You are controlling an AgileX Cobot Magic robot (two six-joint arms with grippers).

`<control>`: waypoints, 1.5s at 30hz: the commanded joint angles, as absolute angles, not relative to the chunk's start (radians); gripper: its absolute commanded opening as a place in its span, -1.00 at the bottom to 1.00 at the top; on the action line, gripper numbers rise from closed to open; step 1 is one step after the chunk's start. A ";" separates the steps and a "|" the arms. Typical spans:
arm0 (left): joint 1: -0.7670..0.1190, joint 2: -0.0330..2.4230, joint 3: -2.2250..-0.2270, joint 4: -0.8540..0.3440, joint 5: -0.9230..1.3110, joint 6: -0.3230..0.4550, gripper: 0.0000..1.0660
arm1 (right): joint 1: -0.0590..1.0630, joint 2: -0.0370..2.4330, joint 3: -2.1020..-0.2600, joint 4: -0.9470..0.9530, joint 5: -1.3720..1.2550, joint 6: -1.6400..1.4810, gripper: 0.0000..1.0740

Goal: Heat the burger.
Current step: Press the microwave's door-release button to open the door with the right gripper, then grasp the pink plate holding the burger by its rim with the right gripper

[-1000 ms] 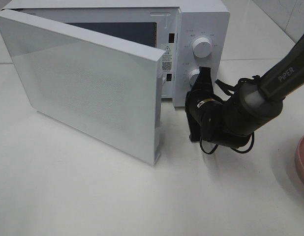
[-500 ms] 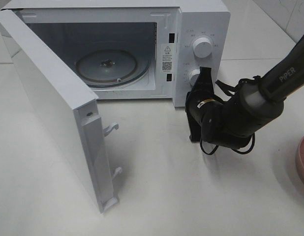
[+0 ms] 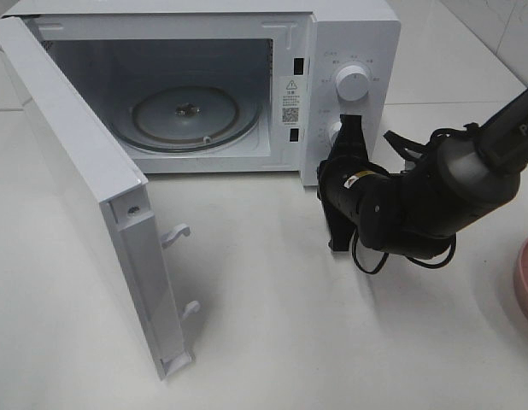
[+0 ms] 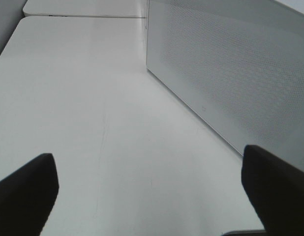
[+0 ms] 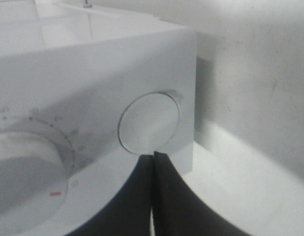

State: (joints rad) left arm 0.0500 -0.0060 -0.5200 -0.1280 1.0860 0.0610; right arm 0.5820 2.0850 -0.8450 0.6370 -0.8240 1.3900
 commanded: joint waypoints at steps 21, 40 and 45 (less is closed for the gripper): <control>0.051 -0.022 -0.517 -0.128 1.072 0.060 0.74 | 0.582 1.696 -0.589 0.607 -0.508 0.788 -0.94; 0.051 -0.022 -0.517 -0.128 1.072 0.060 0.74 | 0.524 1.470 -0.591 0.285 0.141 0.286 -0.88; 0.051 -0.022 -0.517 -0.128 1.072 0.060 0.74 | 0.524 1.403 -0.591 0.156 0.279 0.257 -0.88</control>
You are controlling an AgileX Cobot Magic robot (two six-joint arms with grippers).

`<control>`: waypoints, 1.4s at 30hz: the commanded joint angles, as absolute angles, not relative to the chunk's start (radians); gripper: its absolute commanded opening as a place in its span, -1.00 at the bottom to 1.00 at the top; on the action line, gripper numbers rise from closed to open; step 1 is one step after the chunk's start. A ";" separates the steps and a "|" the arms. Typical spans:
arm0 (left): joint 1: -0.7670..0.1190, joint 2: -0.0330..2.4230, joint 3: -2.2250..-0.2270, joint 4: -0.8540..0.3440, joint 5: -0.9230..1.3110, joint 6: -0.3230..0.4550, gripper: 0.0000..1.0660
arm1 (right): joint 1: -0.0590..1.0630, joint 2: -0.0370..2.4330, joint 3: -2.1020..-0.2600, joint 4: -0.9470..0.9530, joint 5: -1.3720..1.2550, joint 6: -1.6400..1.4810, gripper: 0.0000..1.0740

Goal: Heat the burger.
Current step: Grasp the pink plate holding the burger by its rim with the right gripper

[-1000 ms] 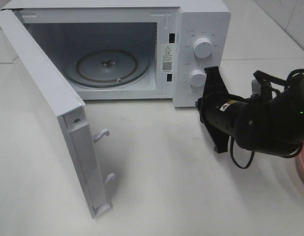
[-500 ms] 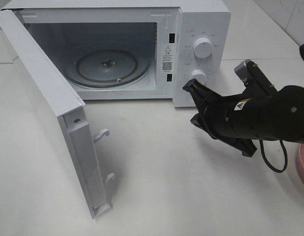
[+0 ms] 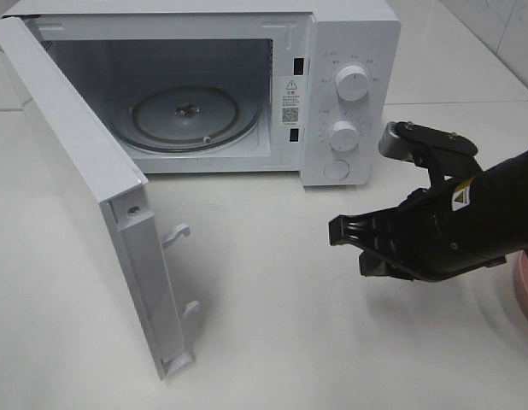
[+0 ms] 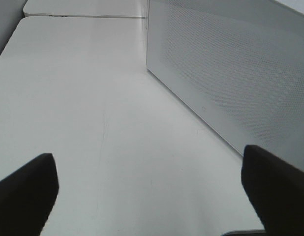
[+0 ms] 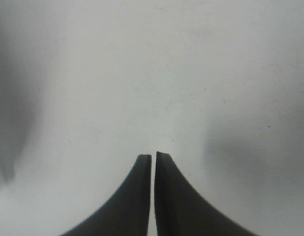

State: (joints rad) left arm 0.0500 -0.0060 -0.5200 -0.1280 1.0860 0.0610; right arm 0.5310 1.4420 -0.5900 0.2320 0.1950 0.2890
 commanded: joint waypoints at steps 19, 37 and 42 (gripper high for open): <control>0.051 -0.022 -0.517 -0.128 1.072 0.060 0.74 | 0.305 1.231 -0.591 -0.053 0.723 0.115 -0.63; 0.051 -0.022 -0.517 -0.128 1.072 0.060 0.74 | 0.117 1.244 -0.591 -0.212 0.671 0.038 0.81; 0.051 -0.022 -0.517 -0.128 1.072 0.060 0.74 | 0.117 1.319 -0.592 -0.215 0.652 0.042 0.79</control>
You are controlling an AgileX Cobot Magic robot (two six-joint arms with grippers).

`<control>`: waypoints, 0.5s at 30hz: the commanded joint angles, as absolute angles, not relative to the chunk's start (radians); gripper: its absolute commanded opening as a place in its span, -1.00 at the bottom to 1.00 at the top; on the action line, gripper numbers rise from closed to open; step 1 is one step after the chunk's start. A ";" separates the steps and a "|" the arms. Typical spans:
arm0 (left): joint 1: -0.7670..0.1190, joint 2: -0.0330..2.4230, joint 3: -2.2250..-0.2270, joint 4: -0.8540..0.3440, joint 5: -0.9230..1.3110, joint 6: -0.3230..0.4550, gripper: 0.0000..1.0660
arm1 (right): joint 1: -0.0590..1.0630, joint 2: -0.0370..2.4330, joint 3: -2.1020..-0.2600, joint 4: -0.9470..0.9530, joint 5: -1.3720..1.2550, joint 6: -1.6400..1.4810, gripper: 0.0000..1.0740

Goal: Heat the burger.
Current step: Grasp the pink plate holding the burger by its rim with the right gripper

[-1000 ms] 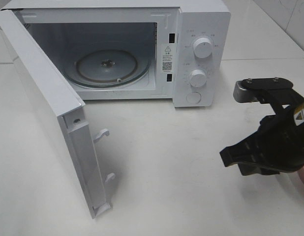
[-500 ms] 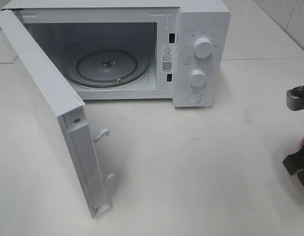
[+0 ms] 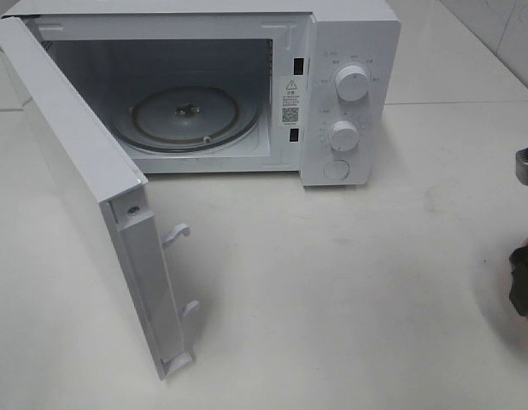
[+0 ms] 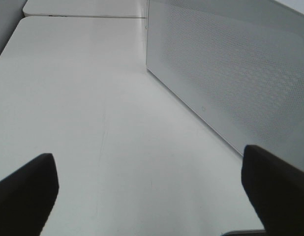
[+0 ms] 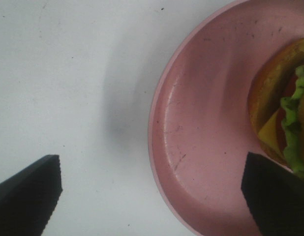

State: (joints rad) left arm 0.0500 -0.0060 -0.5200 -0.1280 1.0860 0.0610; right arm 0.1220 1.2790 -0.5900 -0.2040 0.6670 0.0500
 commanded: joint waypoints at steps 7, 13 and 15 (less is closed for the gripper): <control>0.051 -0.022 -0.517 -0.128 1.072 0.060 0.74 | 0.117 1.438 -0.638 -0.233 0.622 0.049 0.77; 0.051 -0.022 -0.517 -0.128 1.072 0.060 0.74 | 0.090 1.551 -0.690 -0.245 0.622 0.049 0.74; 0.051 -0.022 -0.517 -0.128 1.072 0.060 0.74 | 0.080 1.563 -0.692 -0.245 0.618 0.049 0.74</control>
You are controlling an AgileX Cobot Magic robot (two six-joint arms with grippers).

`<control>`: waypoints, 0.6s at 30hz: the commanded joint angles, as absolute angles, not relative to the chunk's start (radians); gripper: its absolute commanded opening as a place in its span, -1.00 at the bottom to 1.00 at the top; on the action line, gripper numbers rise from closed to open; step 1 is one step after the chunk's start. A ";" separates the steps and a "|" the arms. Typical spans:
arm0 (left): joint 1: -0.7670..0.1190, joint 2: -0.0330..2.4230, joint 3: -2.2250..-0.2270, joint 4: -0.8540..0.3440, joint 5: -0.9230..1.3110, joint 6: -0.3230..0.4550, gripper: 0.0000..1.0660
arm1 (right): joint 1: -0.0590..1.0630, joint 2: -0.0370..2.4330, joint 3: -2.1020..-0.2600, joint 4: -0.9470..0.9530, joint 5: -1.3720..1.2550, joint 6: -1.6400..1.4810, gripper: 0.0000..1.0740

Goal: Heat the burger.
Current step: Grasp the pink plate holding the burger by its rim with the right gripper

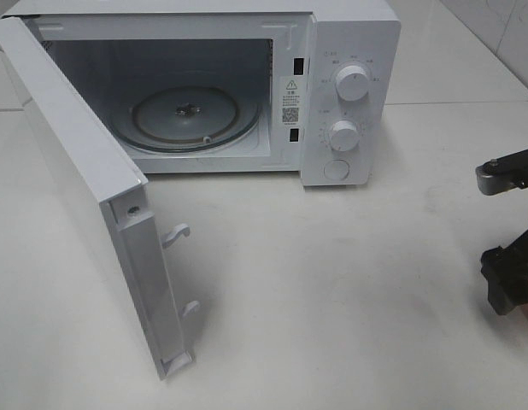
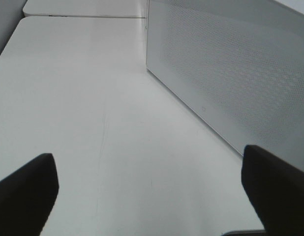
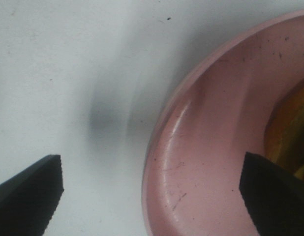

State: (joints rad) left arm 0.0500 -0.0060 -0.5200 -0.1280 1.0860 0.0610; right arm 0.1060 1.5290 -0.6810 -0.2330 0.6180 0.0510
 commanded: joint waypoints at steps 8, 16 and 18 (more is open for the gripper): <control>0.051 -0.022 -0.517 -0.128 1.072 0.060 0.74 | 0.047 1.647 -0.697 -0.236 0.579 0.049 0.70; 0.051 -0.022 -0.517 -0.128 1.072 0.060 0.74 | 0.047 1.731 -0.697 -0.230 0.543 0.055 0.53; 0.051 -0.022 -0.517 -0.128 1.072 0.060 0.74 | 0.047 1.734 -0.697 -0.234 0.540 0.076 0.31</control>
State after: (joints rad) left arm 0.0500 -0.0060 -0.5200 -0.1280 1.0860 0.0610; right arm 0.0540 1.7270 -0.6940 -0.2280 0.5400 0.0570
